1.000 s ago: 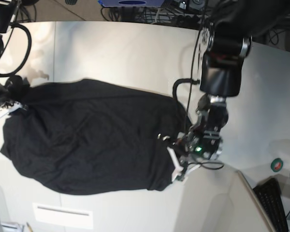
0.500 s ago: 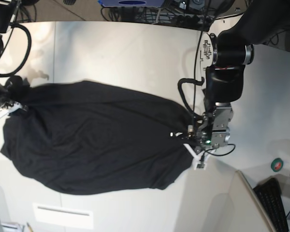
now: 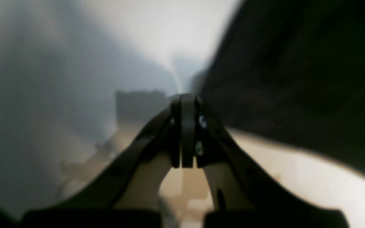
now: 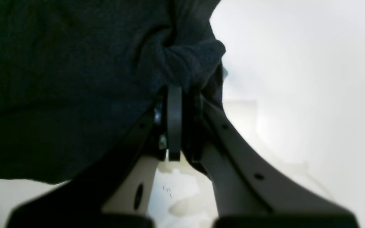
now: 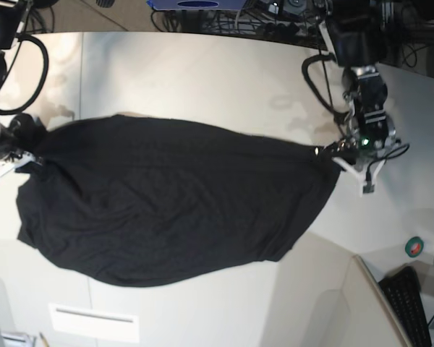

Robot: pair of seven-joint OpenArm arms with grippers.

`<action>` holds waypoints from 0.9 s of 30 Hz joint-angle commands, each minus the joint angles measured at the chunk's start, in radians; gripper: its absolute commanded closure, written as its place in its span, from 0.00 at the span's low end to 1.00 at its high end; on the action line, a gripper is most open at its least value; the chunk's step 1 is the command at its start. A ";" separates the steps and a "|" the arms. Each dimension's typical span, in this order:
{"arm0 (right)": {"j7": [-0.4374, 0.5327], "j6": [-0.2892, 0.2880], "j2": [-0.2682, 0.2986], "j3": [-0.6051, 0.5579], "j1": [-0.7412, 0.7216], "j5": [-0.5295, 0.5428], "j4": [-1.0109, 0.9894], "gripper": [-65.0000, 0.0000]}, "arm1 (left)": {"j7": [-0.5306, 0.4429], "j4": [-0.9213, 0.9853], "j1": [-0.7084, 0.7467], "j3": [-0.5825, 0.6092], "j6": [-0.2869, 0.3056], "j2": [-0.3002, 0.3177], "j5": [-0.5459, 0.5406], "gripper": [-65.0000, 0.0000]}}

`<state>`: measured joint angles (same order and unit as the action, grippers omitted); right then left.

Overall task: Layout the t-shirt on the table in an organized manner, then fold the t-shirt properly
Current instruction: 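Pull the shirt end with the left gripper away from the right gripper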

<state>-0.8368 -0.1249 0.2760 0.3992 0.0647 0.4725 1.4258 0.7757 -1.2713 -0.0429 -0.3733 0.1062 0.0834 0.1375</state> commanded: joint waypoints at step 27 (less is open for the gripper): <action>0.018 -0.003 0.016 0.005 -0.009 0.005 0.022 1.00 | -0.057 -0.201 0.271 -0.146 0.010 0.083 -0.698 0.07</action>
<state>-0.8371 -0.1249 0.2764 0.3992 0.0673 0.4713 1.4269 0.7406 -1.4490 0.2390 -0.5171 0.1047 0.1558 -0.5453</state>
